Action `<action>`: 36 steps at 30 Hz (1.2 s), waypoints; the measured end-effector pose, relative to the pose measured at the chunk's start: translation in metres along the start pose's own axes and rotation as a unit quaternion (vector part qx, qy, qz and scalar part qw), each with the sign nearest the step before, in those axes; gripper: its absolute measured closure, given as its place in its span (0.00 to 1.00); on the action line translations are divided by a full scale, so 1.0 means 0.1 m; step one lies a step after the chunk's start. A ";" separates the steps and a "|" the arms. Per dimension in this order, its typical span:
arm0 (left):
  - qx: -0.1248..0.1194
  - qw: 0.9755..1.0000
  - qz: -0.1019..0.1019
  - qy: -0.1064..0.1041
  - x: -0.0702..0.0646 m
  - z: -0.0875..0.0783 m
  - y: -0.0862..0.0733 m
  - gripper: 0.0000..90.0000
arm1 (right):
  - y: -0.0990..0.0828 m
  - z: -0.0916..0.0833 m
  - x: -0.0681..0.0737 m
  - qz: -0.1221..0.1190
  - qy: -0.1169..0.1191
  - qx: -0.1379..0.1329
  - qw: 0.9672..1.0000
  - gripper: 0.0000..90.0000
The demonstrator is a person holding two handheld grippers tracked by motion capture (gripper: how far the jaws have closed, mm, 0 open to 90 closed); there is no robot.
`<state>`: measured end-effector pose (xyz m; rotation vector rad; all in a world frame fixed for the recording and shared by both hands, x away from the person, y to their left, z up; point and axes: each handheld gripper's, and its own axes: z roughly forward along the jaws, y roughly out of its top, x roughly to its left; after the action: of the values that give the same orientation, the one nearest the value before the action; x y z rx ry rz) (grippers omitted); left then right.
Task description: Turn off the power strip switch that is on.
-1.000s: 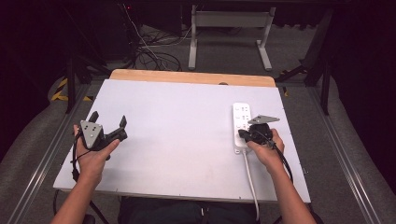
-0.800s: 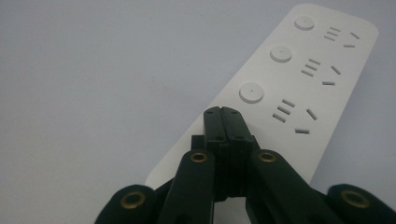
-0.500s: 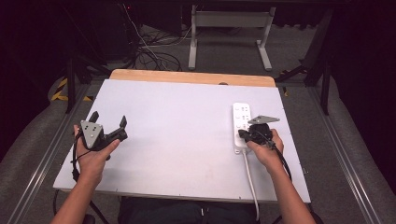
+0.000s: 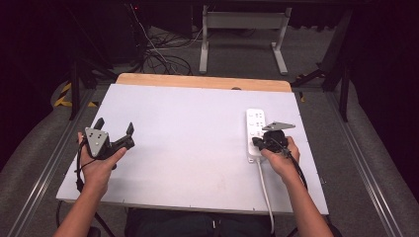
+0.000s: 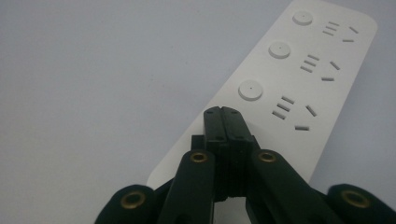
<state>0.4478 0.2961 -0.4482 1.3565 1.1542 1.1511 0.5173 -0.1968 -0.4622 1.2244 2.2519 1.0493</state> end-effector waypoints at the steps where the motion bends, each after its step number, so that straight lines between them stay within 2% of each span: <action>1: 0.000 1.000 0.000 0.000 0.00 0.00 0.00 0.07 | 0.00 0.00 0.00 0.001 0.000 0.000 1.000 1.00; 15: -0.001 1.000 0.000 0.000 0.00 0.00 0.00 0.07 | -0.01 0.00 0.03 0.002 -0.012 -0.003 1.000 1.00; 23: -0.003 1.000 -0.001 -0.001 0.00 -0.01 0.01 0.07 | 0.00 0.02 0.08 -0.010 -0.018 0.004 1.000 1.00; 36: -0.003 1.000 0.000 0.001 0.01 -0.02 0.00 0.07 | 0.01 0.02 0.07 -0.010 -0.015 0.006 1.000 1.00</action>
<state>0.4461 0.2969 -0.4475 1.3513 1.1522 1.1541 0.5152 -0.1903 -0.4628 1.2126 2.2450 1.0059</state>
